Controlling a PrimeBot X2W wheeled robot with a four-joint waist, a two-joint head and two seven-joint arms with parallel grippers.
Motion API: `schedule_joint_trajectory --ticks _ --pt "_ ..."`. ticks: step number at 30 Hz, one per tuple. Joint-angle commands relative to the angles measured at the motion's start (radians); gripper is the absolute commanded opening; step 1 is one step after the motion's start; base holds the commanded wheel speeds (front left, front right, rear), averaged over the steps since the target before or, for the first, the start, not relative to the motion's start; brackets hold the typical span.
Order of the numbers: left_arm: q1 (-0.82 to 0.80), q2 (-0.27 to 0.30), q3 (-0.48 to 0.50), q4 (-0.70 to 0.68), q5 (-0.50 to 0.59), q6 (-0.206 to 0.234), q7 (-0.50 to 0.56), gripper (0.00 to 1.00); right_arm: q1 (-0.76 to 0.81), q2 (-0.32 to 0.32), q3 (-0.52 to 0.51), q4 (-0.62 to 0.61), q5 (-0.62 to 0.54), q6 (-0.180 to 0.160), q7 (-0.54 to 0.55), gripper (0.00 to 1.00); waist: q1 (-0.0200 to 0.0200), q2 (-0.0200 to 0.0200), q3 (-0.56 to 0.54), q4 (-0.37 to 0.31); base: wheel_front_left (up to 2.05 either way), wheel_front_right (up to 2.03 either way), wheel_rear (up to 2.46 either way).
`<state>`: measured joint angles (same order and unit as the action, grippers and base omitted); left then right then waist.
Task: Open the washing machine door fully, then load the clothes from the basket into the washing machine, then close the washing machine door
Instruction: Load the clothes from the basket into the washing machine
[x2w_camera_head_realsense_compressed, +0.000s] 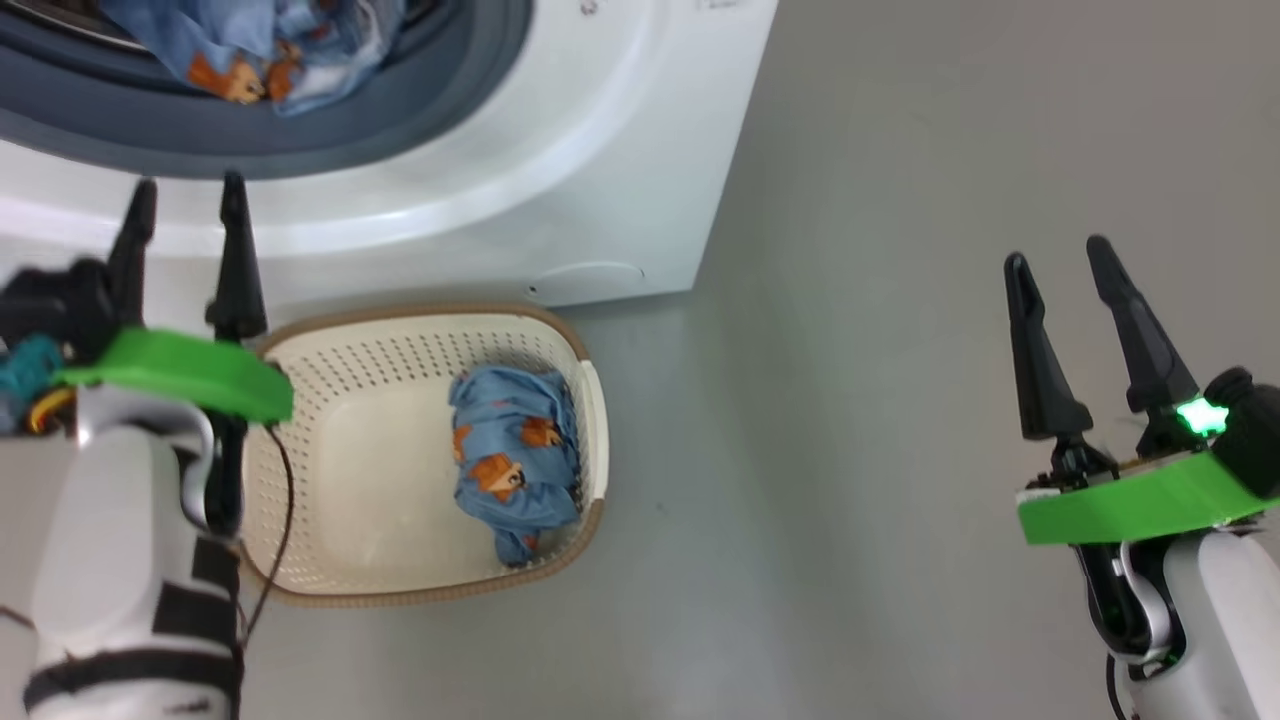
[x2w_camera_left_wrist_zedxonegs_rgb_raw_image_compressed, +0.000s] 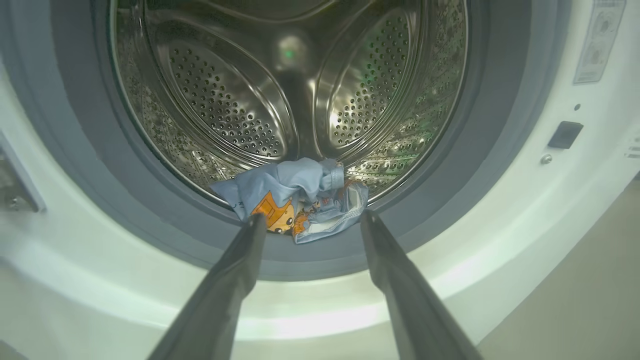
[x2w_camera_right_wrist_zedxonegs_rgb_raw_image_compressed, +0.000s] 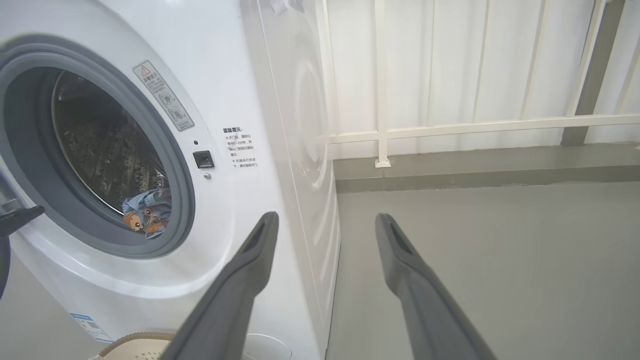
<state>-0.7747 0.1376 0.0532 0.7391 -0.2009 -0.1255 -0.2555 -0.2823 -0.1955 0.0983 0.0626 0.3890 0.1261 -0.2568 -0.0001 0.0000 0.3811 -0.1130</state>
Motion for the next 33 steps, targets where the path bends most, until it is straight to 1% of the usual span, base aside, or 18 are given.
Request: schedule_joint_trajectory --ticks 1,10,20,24,33 --pt "0.041 0.031 0.028 -0.044 0.012 -0.003 -0.006 1.0 0.03 -0.017 0.015 -0.018 0.016 0.005 -0.005 1.0 0.0001 0.0 -0.052 0.033 0.0 0.0 0.0" --pt "0.239 -0.001 0.059 -0.172 0.033 -0.004 -0.006 1.0 0.109 -0.045 0.005 -0.009 0.017 0.005 -0.005 1.0 0.0001 0.0 -0.15 0.072 0.0 0.0 0.0" --pt "0.447 -0.027 0.094 -0.317 0.035 -0.005 -0.006 1.0 0.182 -0.058 -0.005 -0.007 0.015 0.005 -0.005 1.0 0.0001 0.0 -0.234 0.093 0.0 0.0 0.0" --pt "0.518 -0.035 0.091 -0.363 0.029 -0.005 -0.006 1.0 0.218 -0.064 -0.014 -0.006 0.015 0.005 -0.005 1.0 0.0001 0.0 -0.266 0.101 0.0 0.0 0.0" --pt "0.631 -0.045 0.1 -0.459 0.03 -0.005 -0.006 1.0 0.254 -0.066 -0.027 -0.012 0.013 0.005 -0.005 1.0 0.0001 0.0 -0.285 0.101 0.0 0.0 0.0"
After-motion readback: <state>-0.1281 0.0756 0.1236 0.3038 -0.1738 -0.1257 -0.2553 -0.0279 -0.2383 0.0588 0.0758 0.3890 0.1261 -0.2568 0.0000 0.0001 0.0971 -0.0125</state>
